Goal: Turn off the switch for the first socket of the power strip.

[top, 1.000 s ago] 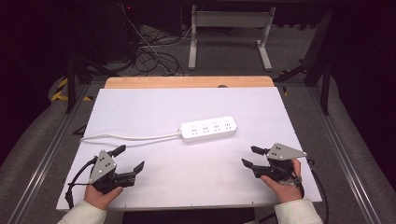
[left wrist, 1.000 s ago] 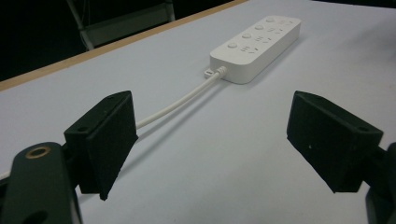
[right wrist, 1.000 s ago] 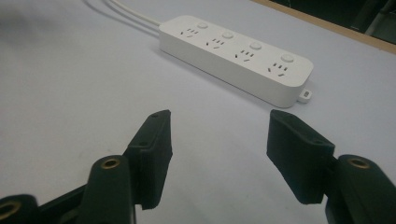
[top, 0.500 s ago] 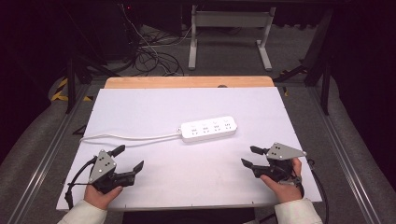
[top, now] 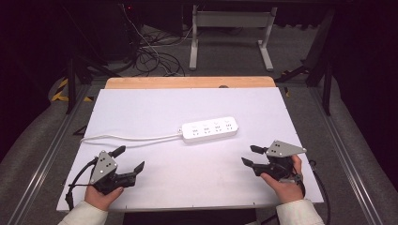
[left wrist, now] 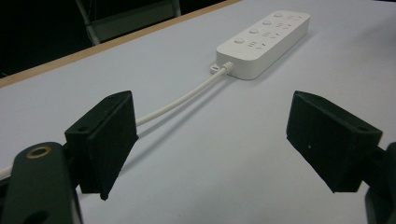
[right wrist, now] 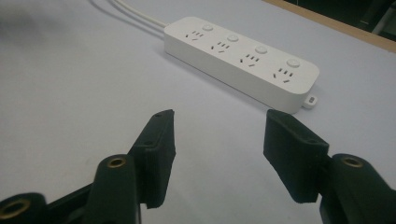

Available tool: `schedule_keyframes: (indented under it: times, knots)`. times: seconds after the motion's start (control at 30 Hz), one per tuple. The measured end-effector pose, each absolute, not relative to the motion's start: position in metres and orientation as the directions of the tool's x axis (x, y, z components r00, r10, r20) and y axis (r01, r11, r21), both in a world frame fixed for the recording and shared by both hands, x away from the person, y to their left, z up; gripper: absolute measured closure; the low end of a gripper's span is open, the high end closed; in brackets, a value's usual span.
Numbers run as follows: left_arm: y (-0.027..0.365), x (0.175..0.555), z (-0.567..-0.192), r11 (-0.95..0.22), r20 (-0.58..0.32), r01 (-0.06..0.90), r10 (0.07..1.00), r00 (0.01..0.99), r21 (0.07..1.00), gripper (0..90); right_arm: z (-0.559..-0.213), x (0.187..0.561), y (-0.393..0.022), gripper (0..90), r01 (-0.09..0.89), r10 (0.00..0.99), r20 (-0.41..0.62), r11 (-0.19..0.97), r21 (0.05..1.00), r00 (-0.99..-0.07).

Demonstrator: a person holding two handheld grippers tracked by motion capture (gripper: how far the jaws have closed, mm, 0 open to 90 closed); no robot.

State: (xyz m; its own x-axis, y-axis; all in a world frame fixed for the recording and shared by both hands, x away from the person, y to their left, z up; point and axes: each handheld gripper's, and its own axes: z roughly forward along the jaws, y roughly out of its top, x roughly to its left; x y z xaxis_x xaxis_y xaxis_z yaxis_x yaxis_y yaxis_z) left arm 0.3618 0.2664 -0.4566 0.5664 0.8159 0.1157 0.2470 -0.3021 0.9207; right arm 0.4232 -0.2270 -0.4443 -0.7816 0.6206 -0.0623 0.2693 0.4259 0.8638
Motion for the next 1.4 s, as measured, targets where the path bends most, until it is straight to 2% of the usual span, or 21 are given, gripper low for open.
schedule_keyframes:
  times: [0.23, 0.43, 0.87, 1.4]
  knots:
    - [0.266, 0.361, -0.456, -0.309, 0.124, 0.244, 0.816, 0.564, 0.919, 16.5, -0.431, 0.431, -0.218, 44.8, 0.27, 0.61, -0.07, 0.447, 0.853, -0.789]
    - [0.266, 0.361, -0.456, -0.317, 0.131, 0.244, 0.814, 0.565, 0.917, 16.5, -0.423, 0.441, -0.207, 41.8, 0.282, 0.601, -0.067, 0.466, 0.838, -0.796]
    - [0.265, 0.361, -0.457, -0.321, 0.136, 0.242, 0.813, 0.566, 0.916, 16.5, -0.401, 0.464, -0.177, 44.9, 0.253, 0.56, -0.084, 0.497, 0.83, -0.825]
    - [0.265, 0.361, -0.457, -0.323, 0.136, 0.243, 0.813, 0.567, 0.915, 16.5, -0.392, 0.489, -0.141, 47.6, 0.266, 0.529, -0.046, 0.499, 0.825, -0.847]
